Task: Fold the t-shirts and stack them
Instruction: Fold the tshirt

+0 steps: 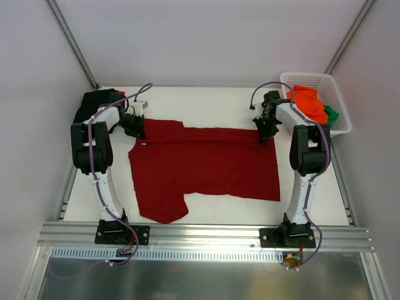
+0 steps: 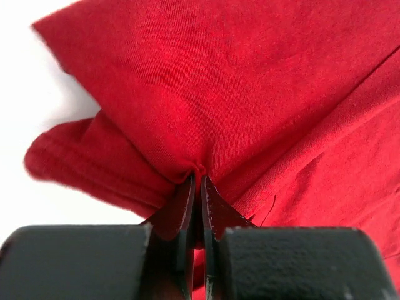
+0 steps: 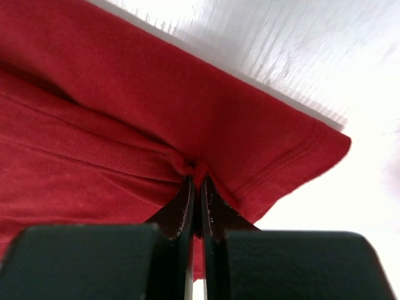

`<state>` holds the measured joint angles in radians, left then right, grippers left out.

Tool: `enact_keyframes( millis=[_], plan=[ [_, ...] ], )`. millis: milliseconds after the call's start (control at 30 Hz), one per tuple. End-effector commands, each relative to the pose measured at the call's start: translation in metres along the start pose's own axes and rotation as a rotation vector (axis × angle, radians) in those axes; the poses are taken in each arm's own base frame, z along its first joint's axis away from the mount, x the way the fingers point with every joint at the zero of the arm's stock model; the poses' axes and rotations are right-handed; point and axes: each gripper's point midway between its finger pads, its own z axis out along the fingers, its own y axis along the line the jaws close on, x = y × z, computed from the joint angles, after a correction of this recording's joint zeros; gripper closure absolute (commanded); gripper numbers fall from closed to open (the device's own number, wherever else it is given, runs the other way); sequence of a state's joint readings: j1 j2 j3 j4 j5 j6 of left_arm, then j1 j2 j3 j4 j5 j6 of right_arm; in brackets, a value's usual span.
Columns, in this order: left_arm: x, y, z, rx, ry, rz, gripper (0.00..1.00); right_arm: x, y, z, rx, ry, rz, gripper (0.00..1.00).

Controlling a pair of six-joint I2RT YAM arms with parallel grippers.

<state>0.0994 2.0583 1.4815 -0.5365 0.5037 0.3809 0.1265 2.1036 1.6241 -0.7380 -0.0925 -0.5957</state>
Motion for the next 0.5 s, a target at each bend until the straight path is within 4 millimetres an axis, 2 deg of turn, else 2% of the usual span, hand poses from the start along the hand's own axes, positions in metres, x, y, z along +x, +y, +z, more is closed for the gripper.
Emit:
enact_keyframes(
  millis=[0,200,467],
  plan=[
    [0.004,-0.013,-0.023,0.023,-0.015,0.024,1.00,0.012,-0.003,-0.014,0.029,0.023,-0.021,1.00],
    [0.009,-0.021,-0.033,0.038,-0.030,0.024,1.00,0.015,-0.009,-0.019,0.046,0.004,-0.014,1.00],
    [0.002,-0.024,-0.043,0.044,-0.063,0.019,1.00,-0.010,-0.017,-0.040,0.090,-0.138,-0.017,1.00]
  ],
)
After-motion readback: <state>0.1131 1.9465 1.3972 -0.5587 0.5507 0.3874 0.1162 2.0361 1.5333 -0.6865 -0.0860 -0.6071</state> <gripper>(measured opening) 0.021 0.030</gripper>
